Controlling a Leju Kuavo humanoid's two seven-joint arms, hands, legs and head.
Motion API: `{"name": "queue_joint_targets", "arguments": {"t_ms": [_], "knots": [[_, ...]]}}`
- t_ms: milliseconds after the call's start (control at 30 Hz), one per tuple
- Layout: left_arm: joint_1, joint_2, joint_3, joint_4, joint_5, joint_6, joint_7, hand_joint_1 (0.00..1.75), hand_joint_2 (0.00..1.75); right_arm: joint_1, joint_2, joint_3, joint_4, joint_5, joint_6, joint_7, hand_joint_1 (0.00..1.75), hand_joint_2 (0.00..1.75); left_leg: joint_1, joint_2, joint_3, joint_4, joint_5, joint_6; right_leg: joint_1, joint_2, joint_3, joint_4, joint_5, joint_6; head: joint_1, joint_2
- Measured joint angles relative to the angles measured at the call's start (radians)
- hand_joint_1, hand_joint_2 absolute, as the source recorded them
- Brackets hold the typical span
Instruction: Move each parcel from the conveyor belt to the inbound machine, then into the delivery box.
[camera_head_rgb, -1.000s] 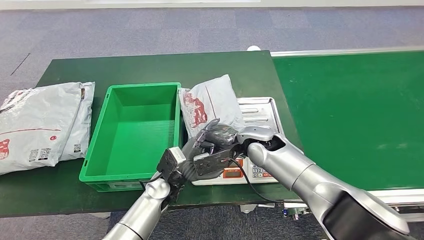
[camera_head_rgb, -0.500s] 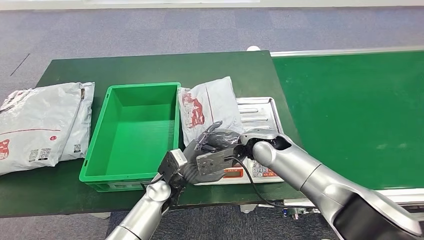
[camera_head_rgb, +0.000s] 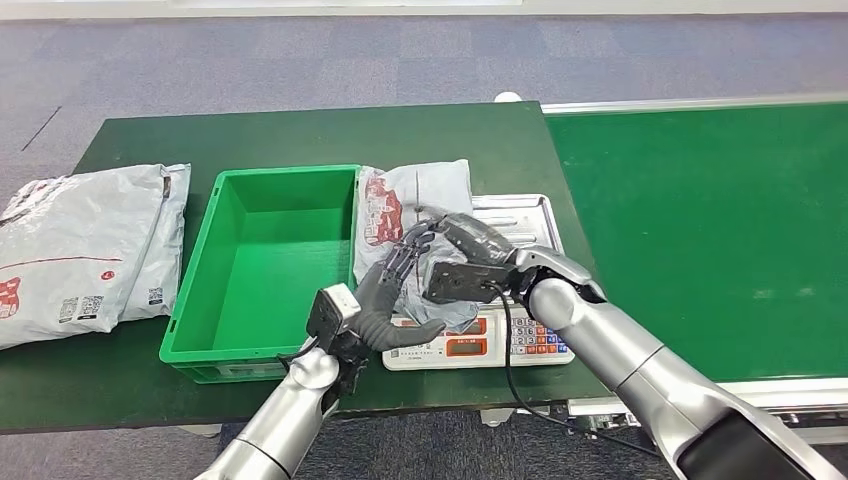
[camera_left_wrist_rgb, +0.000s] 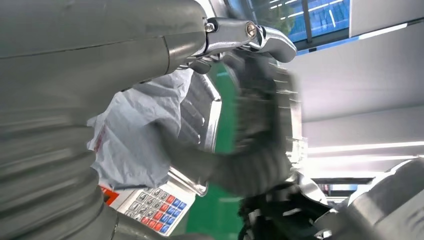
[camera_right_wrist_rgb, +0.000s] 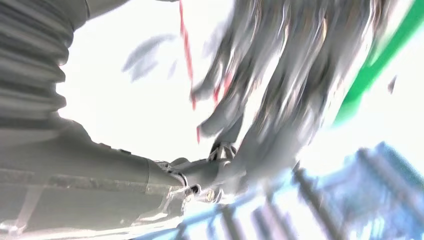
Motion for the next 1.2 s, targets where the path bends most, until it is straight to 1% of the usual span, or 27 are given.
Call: {"name": "queue_joint_targets", "arguments": {"t_ms": [100, 133, 233, 300, 400, 467, 633, 733, 800, 833, 967, 1133, 1200], "knots": [[0.0, 0.001, 0.002, 0.003, 0.001, 0.001, 0.004, 0.0, 1.75, 0.011, -0.002, -0.059, -0.024, 0.032, -0.058, 0.003, 0.0, 1.75, 0.0, 0.001, 0.0, 0.0, 0.0, 0.001, 0.0, 0.001, 0.0, 0.0, 0.0, 0.0, 0.0, 0.0], [0.0, 0.001, 0.003, 0.004, 0.001, 0.0, 0.004, 0.0, 1.75, 0.02, -0.001, -0.08, -0.034, 0.064, -0.1, 0.003, 0.0, 1.75, 0.0, 0.001, 0.0, 0.0, 0.0, 0.001, 0.0, 0.001, 0.0, 0.0, 0.0, 0.0, 0.0, 0.0], [-0.001, 0.002, 0.004, 0.005, 0.002, -0.006, 0.004, 0.0, 1.75, 0.068, 0.003, -0.166, -0.07, 0.181, -0.307, -0.029, 0.0, 1.75, 0.0, -0.002, 0.0, 0.0, 0.0, 0.001, 0.0, -0.002, 0.0, 0.0, 0.0, 0.0, 0.0, 0.0], [-0.003, 0.003, 0.006, 0.007, 0.007, -0.013, 0.004, 0.0, 1.75, 0.106, 0.007, -0.233, -0.095, 0.199, -0.396, -0.072, 0.0, 1.75, 0.0, -0.002, 0.0, 0.0, 0.0, 0.001, 0.0, -0.002, 0.0, 0.0, 0.0, 0.0, 0.0, 0.0], [-0.01, 0.003, 0.008, 0.01, 0.016, -0.017, 0.004, 0.0, 1.75, 0.164, 0.012, -0.321, -0.12, 0.172, -0.437, -0.139, 0.0, 1.75, 0.0, -0.002, 0.0, 0.0, -0.001, 0.001, 0.0, -0.001, 0.0, 0.0, 0.0, 0.0, 0.0, 0.0], [-0.016, 0.003, 0.009, 0.013, 0.019, -0.017, 0.004, 0.0, 1.75, 0.194, 0.015, -0.367, -0.134, 0.153, -0.45, -0.165, 0.0, 1.75, 0.0, -0.002, 0.0, 0.0, -0.001, 0.001, 0.0, -0.001, 0.0, 0.0, 0.0, 0.0, 0.0, 0.0], [-0.024, 0.003, 0.01, 0.019, 0.022, -0.014, 0.004, 0.0, 1.75, 0.247, 0.021, -0.466, -0.18, 0.164, -0.506, -0.16, 0.0, 1.75, 0.0, -0.001, 0.0, 0.0, -0.001, 0.001, 0.0, -0.001, 0.0, 0.0, 0.0, 0.0, 0.0, 0.0], [-0.023, 0.004, 0.014, 0.019, 0.023, -0.008, 0.004, 0.0, 1.75, 0.294, 0.021, -0.528, -0.223, 0.18, -0.619, -0.153, 0.0, 1.75, 0.0, -0.002, 0.0, 0.0, -0.001, 0.001, 0.0, -0.002, 0.0, 0.0, 0.0, 0.0, 0.0, 0.0], [-0.023, 0.006, 0.02, 0.019, 0.025, 0.0, 0.004, 0.0, 1.75, 0.336, 0.022, -0.585, -0.263, 0.149, -0.684, -0.168, 0.0, 1.75, 0.0, -0.002, 0.0, 0.0, -0.001, 0.001, 0.0, -0.002, 0.0, 0.0, 0.0, 0.001, 0.0, 0.0], [-0.023, 0.007, 0.023, 0.019, 0.025, 0.004, 0.004, 0.0, 1.75, 0.355, 0.022, -0.614, -0.282, 0.128, -0.7, -0.177, 0.0, 1.75, 0.0, -0.002, 0.0, 0.0, -0.001, 0.001, 0.0, -0.002, 0.0, 0.0, -0.001, 0.001, 0.0, 0.0], [-0.029, 0.008, 0.032, 0.02, 0.026, 0.015, 0.004, 0.0, 1.75, 0.417, 0.023, -0.693, -0.343, 0.077, -0.726, -0.214, 0.0, 1.75, -0.001, -0.001, 0.0, 0.0, -0.002, 0.002, -0.001, -0.001, 0.0, 0.0, -0.001, 0.001, 0.0, 0.0], [-0.058, 0.008, 0.039, 0.03, -0.001, 0.056, 0.011, 0.0, 1.75, 0.516, 0.049, -0.764, -0.454, -0.057, -0.813, -0.34, 0.0, 1.75, -0.001, -0.002, 0.0, 0.0, -0.001, 0.002, 0.0, -0.003, 0.0, 0.0, -0.001, 0.0, 0.0, 0.0], [-0.071, 0.008, 0.042, 0.037, -0.009, 0.07, 0.016, 0.0, 1.75, 0.546, 0.062, -0.784, -0.495, -0.096, -0.831, -0.359, 0.0, 1.75, -0.001, -0.001, 0.0, 0.0, -0.001, 0.002, 0.0, -0.002, 0.0, 0.0, -0.001, 0.0, 0.0, 0.0]]}}
